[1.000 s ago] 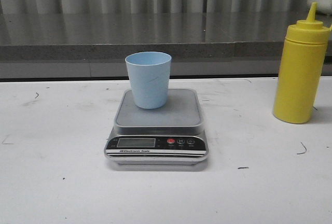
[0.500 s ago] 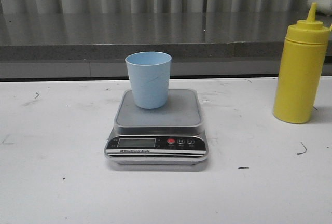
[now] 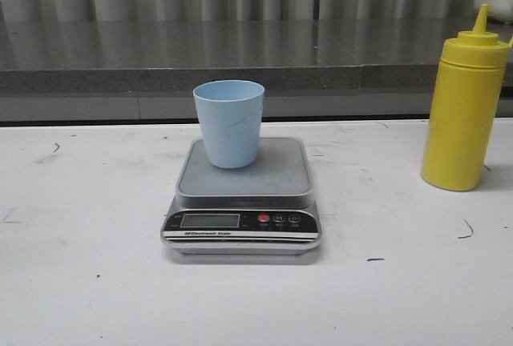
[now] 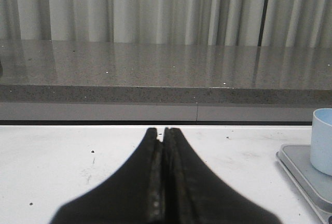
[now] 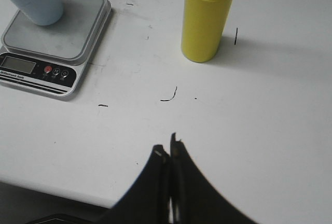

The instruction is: Pour seasoning into cup on scale with both arms

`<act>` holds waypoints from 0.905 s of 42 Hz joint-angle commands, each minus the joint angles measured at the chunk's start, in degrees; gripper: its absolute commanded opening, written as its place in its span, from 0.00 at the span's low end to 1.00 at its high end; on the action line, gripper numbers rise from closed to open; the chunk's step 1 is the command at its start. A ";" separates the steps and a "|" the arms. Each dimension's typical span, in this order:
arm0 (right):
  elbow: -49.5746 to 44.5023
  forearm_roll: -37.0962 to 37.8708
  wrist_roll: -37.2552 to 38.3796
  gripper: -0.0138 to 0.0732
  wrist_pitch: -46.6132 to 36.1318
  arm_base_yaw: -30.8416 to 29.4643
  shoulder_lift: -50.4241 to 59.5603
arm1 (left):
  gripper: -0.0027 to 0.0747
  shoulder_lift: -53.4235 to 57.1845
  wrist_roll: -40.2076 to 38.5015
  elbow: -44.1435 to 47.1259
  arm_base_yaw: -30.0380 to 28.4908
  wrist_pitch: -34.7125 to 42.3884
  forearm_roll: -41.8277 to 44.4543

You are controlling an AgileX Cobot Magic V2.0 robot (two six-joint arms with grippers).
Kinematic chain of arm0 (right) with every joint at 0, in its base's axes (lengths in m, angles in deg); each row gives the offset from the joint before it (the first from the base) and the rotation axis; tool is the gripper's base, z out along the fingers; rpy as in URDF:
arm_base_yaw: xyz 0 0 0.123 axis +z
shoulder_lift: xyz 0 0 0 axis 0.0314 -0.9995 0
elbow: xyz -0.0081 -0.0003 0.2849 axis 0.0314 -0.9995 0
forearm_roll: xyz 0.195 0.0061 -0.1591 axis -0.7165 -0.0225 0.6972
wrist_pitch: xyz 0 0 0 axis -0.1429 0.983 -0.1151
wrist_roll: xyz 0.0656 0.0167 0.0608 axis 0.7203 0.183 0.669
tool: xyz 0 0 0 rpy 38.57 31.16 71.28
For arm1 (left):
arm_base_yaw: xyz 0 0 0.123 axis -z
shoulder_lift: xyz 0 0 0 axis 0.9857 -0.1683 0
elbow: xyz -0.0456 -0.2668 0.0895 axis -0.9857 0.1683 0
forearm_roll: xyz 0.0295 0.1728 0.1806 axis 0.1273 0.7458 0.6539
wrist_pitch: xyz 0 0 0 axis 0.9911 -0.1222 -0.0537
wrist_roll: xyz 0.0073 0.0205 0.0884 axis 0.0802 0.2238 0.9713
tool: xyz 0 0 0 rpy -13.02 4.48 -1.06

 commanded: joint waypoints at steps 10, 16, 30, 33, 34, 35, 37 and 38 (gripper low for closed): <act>1.57 0.13 -0.60 0.08 -3.41 0.21 -0.18 | 0.01 0.94 0.01 1.33 -0.25 4.79 -0.56; 1.57 0.13 -0.60 0.08 -3.41 0.21 -0.18 | 0.01 0.94 0.01 1.33 -0.25 4.79 -0.56; 1.57 0.13 -0.60 0.08 -3.41 0.21 -0.18 | 0.01 0.94 0.01 1.33 -0.25 4.79 -0.56; 1.57 0.13 -0.60 0.08 -3.41 0.21 -0.18 | 0.01 0.94 0.01 1.33 -0.25 4.79 -0.56; 1.57 0.13 -0.60 0.08 -3.58 0.21 -0.12 | 0.01 0.94 0.01 1.33 -0.25 4.79 -0.56; 1.33 0.13 -0.60 0.08 -3.63 0.42 0.24 | 0.01 0.94 0.01 1.33 -0.25 4.79 -0.56; 0.46 2.49 -0.73 0.08 -4.21 0.09 1.39 | 0.01 0.94 0.01 1.33 -0.25 4.79 -0.56; -0.06 3.09 -0.66 0.08 -5.01 -0.53 2.17 | 0.01 0.94 0.01 1.33 -0.25 4.79 -0.56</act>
